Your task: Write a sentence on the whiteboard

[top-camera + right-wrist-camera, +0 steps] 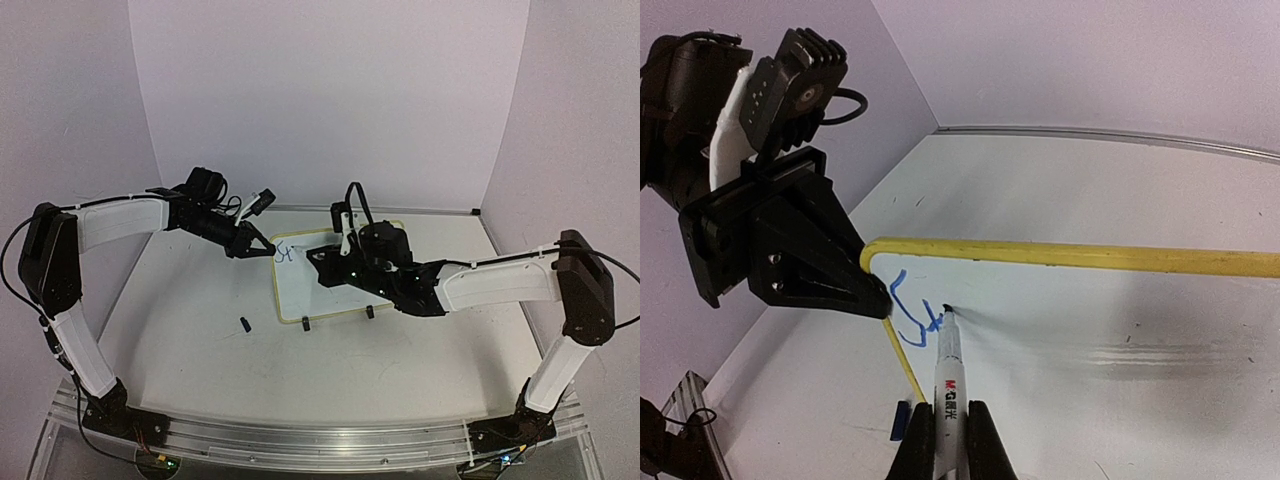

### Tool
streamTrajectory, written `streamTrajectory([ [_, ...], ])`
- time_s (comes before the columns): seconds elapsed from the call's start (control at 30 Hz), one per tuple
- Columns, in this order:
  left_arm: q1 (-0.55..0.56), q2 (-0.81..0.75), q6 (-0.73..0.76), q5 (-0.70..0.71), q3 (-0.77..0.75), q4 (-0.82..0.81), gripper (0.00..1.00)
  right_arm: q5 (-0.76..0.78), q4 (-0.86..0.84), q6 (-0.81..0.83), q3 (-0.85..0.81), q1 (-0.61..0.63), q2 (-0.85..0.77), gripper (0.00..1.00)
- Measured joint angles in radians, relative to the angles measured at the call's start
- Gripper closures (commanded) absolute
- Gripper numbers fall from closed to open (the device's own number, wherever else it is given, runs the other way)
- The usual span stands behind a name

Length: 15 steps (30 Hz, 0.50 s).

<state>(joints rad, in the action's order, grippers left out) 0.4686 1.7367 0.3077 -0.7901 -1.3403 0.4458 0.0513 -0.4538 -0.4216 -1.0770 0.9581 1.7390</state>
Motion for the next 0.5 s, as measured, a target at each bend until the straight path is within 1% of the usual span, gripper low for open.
streamTrajectory([
  [0.5, 0.001, 0.0, 0.0, 0.004, 0.0, 0.0, 1.0, -0.014, 0.008, -0.028, 0.046, 0.0, 0.0, 1.0],
])
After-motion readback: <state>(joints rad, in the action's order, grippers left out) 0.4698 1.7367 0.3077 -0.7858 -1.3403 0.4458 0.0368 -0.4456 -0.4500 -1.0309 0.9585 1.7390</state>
